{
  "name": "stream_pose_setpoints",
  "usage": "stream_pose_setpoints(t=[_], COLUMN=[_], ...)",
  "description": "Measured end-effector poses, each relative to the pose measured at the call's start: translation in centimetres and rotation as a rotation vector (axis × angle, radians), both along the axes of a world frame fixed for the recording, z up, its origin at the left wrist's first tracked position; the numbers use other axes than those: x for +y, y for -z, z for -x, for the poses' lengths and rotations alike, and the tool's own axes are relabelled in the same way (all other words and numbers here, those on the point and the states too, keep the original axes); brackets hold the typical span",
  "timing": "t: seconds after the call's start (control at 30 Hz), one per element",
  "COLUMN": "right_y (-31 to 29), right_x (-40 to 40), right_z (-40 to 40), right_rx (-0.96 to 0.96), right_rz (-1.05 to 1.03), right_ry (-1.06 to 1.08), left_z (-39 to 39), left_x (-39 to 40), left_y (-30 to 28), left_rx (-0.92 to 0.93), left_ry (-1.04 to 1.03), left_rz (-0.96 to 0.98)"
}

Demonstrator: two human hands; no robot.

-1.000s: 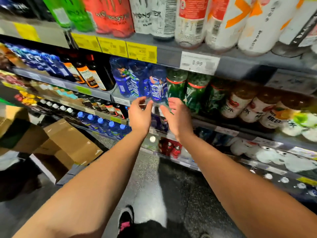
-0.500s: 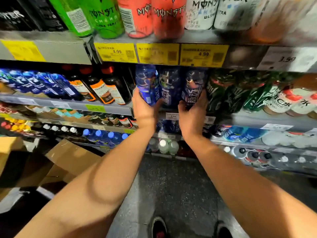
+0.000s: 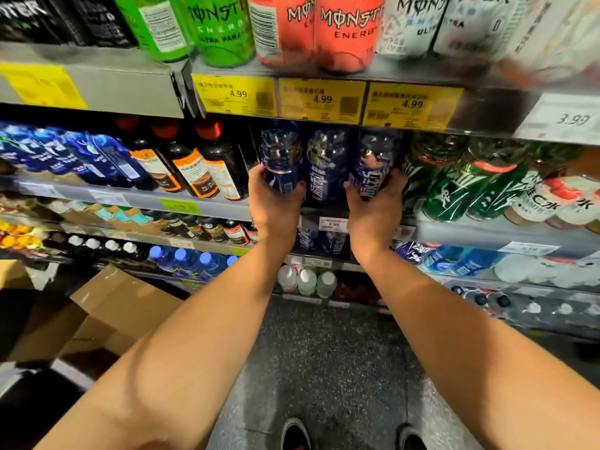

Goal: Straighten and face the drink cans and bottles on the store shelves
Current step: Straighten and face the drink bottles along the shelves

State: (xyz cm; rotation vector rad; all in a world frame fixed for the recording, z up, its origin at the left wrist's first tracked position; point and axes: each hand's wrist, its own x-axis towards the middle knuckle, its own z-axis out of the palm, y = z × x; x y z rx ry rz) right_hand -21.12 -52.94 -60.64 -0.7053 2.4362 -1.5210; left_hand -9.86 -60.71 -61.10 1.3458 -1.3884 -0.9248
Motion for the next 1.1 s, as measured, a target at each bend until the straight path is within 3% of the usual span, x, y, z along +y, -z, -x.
stream_pose_setpoints(t=[0.1,0.3,0.4,0.47,0.57,0.87,1.1], right_y=[-0.3,-0.6,-0.2,0.0,0.0,0.9,0.6], right_x=[-0.4,-0.7,-0.2,0.2,0.4,0.7,0.5], right_z=[0.4,0.8,1.0,1.2,1.2,1.0,0.9], right_rx=[0.04,0.111,0.126,0.138,0.145,0.184,0.185], right_rz=[-0.05,-0.107,-0.087,-0.074,-0.072,-0.07,-0.083], right_ry=[0.025,0.043,0.005,-0.019,-0.012,-0.031,-0.019], left_z=[-0.6,-2.6,-2.2,-2.0,-2.1,-1.8,-1.5], left_x=[-0.6,-3.3,-2.5,-2.3,-2.3,-3.2,-3.3], left_y=[0.4,1.7,0.8,0.5,0.7,2.1,2.3], left_rx=[-0.015,-0.256,-0.13,-0.118,-0.242,-0.195,-0.116], left_ry=[0.091,0.289,0.352,0.303,0.306,0.322,0.253], left_rz=[0.041,0.246,0.232,0.235,0.264,0.312,0.214])
